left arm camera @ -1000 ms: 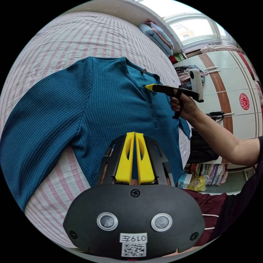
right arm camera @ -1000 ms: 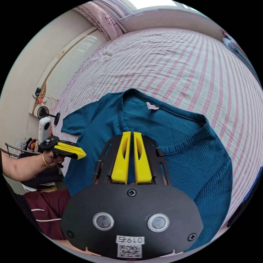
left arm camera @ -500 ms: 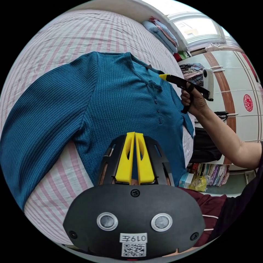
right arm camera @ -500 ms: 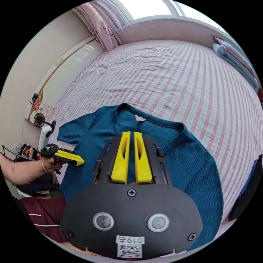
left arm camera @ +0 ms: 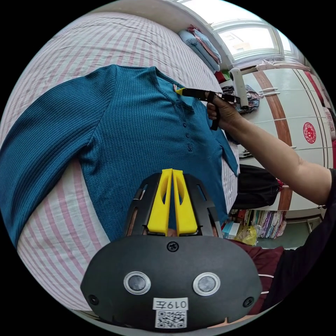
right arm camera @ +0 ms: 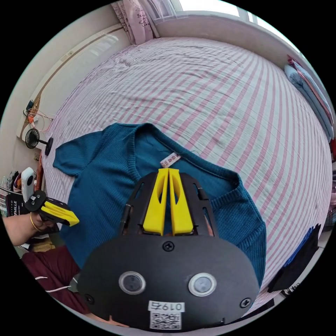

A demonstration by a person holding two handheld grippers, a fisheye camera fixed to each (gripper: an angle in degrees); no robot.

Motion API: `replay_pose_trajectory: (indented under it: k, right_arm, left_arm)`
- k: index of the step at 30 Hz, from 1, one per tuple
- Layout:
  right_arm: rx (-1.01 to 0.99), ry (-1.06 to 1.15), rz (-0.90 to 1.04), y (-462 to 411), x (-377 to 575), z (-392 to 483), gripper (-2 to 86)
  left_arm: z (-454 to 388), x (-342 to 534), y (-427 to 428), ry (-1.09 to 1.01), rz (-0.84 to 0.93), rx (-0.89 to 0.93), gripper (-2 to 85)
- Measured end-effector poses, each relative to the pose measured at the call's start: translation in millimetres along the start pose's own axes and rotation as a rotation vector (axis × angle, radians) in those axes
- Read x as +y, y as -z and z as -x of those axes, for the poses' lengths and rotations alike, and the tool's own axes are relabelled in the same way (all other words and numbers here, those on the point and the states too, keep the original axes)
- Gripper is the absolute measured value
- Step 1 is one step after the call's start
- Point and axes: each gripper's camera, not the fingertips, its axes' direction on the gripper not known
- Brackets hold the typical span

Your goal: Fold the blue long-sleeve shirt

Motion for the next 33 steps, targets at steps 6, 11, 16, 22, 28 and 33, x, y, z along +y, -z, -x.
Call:
replay_pose_trajectory:
  k: [6,11,16,22,28,33]
  right_arm:
    - [0.027,0.041,-0.034,15,21,15,-1.0]
    - [0.098,0.012,-0.185,73,83,30,-0.9]
    - [0.253,-0.106,-0.383,138,179,39,-0.8]
    - [0.096,-0.214,-0.181,145,289,38,-0.9]
    - [-0.089,-0.43,-0.016,144,417,38,-0.7]
    - [-0.1,-0.519,0.147,145,496,44,0.3]
  left_arm:
    - [8,29,11,0.017,-0.001,-0.02,0.8]
    - [8,52,29,0.012,-0.052,0.018,0.7]
    - [-1,80,44,-0.024,-0.068,-0.04,0.5]
    - [-7,127,50,0.014,-0.027,-0.062,1.0]
    - [2,198,59,0.187,-0.024,-0.063,4.1]
    - [19,257,67,0.343,0.014,-0.068,9.5]
